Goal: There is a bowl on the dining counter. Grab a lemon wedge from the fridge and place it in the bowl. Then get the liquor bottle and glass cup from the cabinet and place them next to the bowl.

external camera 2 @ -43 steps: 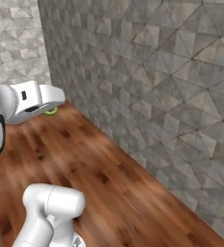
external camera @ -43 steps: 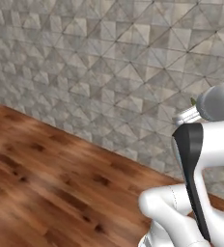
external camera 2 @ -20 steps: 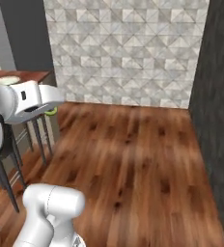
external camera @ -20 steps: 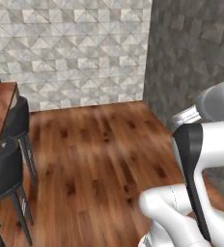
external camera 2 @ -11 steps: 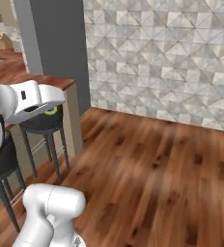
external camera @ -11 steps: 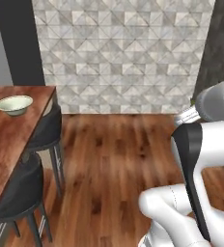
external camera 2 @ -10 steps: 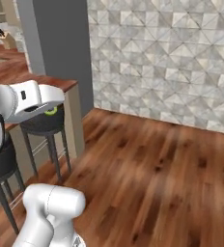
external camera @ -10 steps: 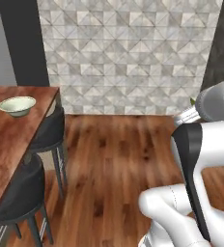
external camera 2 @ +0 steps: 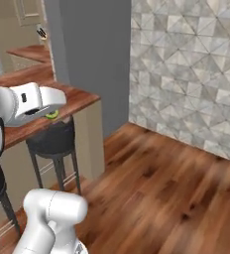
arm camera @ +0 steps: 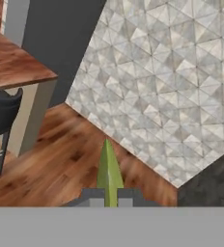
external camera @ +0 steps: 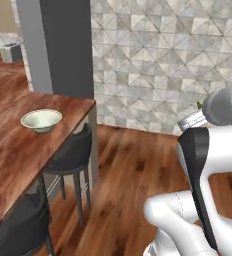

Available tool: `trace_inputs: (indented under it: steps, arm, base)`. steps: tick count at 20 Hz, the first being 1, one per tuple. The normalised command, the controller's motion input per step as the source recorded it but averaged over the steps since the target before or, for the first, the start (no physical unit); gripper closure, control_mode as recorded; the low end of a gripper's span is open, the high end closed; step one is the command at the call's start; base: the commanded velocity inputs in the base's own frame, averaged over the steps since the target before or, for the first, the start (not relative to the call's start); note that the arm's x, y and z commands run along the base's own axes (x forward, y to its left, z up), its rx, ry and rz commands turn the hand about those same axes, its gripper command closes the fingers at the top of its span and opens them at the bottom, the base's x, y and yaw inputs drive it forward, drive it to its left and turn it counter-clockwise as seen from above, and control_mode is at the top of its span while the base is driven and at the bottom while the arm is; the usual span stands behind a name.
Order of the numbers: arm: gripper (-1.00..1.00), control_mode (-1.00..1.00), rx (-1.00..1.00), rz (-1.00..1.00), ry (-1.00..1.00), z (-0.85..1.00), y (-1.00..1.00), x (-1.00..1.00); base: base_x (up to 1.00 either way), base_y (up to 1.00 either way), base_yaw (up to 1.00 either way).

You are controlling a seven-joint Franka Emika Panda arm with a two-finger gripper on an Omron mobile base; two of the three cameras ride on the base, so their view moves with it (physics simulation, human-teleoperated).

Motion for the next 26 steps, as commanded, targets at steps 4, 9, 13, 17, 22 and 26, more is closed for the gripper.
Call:
trace_inputs:
  steps: [4,9,13,17,22,26]
  arm:
    - [1.00,1.00,0.00,0.00,0.00,0.00,0.00,0.00]
    - [1.00,1.00,0.00,0.00,0.00,0.00,0.00,0.00]
    - [1.00,1.00,0.00,0.00,0.00,0.00,0.00,0.00]
    - [1.00,1.00,0.00,0.00,0.00,0.00,0.00,0.00]
    - [1.00,1.00,0.00,0.00,0.00,0.00,0.00,0.00]
    - [1.00,1.00,0.00,0.00,0.00,0.00,0.00,0.00]
  base:
    - [1.00,-0.28,0.47]
    - [0.92,-0.16,0.59]
    - [0.83,-0.10,0.64]
    - [0.79,-0.11,0.64]
    - [0.68,-0.13,0.64]
    - [0.72,-0.22,0.61]
